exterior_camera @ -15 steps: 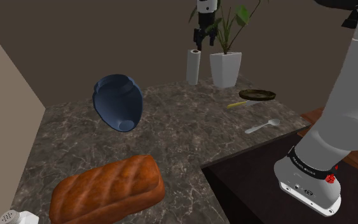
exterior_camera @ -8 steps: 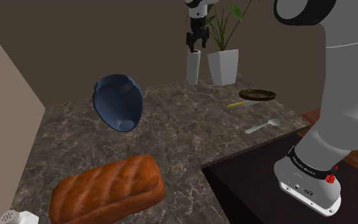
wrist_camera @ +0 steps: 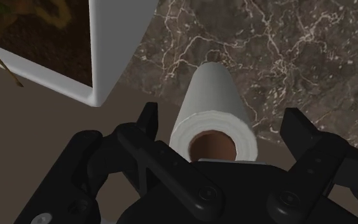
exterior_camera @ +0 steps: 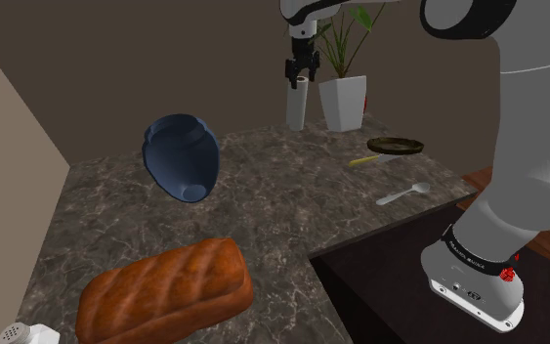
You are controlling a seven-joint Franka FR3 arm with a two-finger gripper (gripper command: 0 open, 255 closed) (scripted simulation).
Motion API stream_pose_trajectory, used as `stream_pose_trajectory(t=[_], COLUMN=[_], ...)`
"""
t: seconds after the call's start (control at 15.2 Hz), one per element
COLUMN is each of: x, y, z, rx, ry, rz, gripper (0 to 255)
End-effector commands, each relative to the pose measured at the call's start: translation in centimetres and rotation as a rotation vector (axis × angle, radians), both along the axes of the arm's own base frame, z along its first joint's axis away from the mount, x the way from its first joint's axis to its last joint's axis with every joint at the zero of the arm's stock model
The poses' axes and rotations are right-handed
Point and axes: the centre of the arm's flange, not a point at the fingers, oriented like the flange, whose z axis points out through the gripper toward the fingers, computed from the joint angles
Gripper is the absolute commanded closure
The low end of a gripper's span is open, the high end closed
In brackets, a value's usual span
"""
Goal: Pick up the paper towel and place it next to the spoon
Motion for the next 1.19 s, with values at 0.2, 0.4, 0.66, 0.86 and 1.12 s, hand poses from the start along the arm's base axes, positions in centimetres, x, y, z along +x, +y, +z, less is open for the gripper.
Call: stream_pose_trajectory(t=[0.2, 0.4, 0.66, 0.86, 1.12], x=[0.0, 0.1, 0.1, 0.0, 0.0], y=[-0.4, -0.6, -0.4, -0.3, -0.4], z=[-0.7, -0.9, -0.8, -0.8, 0.9], rx=[-0.002, -0.002, -0.002, -0.002, -0.002], ry=[0.009, 0.009, 0.009, 0.009, 0.009], rz=[-0.006, -0.006, -0.006, -0.006, -0.006], gripper=[0, 255, 255, 255, 255])
